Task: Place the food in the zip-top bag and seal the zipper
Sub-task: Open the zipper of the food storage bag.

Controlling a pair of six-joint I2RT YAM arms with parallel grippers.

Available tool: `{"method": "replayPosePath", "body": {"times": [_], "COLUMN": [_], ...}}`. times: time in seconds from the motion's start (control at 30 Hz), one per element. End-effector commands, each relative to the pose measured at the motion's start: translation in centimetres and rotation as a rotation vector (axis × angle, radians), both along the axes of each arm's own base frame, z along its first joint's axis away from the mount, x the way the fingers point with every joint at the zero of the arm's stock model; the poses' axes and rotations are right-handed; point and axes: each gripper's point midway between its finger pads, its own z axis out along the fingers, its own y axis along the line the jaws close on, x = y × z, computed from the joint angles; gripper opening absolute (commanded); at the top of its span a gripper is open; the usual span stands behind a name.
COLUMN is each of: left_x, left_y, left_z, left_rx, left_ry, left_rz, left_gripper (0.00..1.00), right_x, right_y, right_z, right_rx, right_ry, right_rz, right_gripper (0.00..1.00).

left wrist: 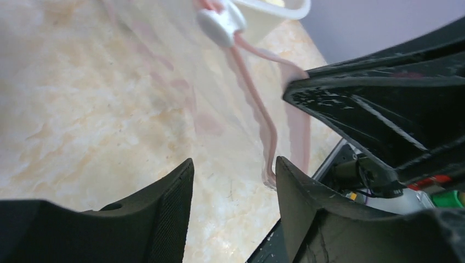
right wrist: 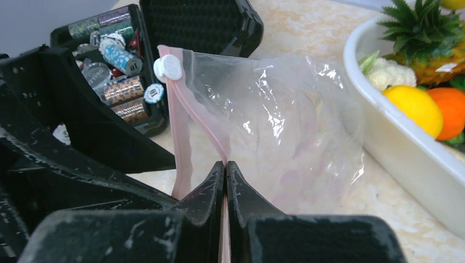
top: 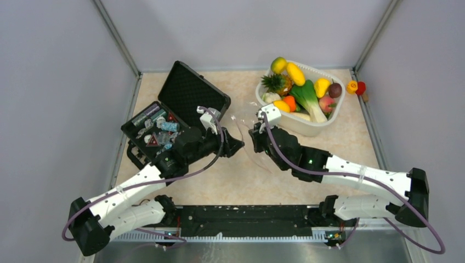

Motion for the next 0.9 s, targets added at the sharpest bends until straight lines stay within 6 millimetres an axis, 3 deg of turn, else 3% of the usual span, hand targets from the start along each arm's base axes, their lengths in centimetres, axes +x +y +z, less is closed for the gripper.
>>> {"method": "replayPosePath", "body": {"times": [0.0,0.17,0.43,0.6,0.87], "left_x": [1.7,0.9,1.3,1.9,2.8], "left_y": [0.9,-0.1,0.1,1.4,4.7], "left_z": [0.7,3.0,0.6,-0.9,-2.5], "left_rx": [0.025,-0.048,0.030,0.089,0.215], "left_ry": [0.029,0.052,0.173,0.181,0.160], "left_rz": [0.115,0.065,0.138,0.236,0.398], "left_gripper": [0.60,0.70,0.67,0.58,0.31], "right_x": [-0.4,-0.2,0.1,0.1,0.0], "right_y": [0.6,1.2,2.3,2.4,1.8], "right_z": [1.5,0.5,1.4,1.6,1.9], "right_rx": [0.168,0.200,0.290,0.302,0.312], "right_ry": [0.007,0.039,0.037,0.042,0.045], "right_rz": [-0.015,-0.031,-0.034,-0.039,-0.052], "right_gripper": [0.00,0.00,0.00,0.00,0.00]}}
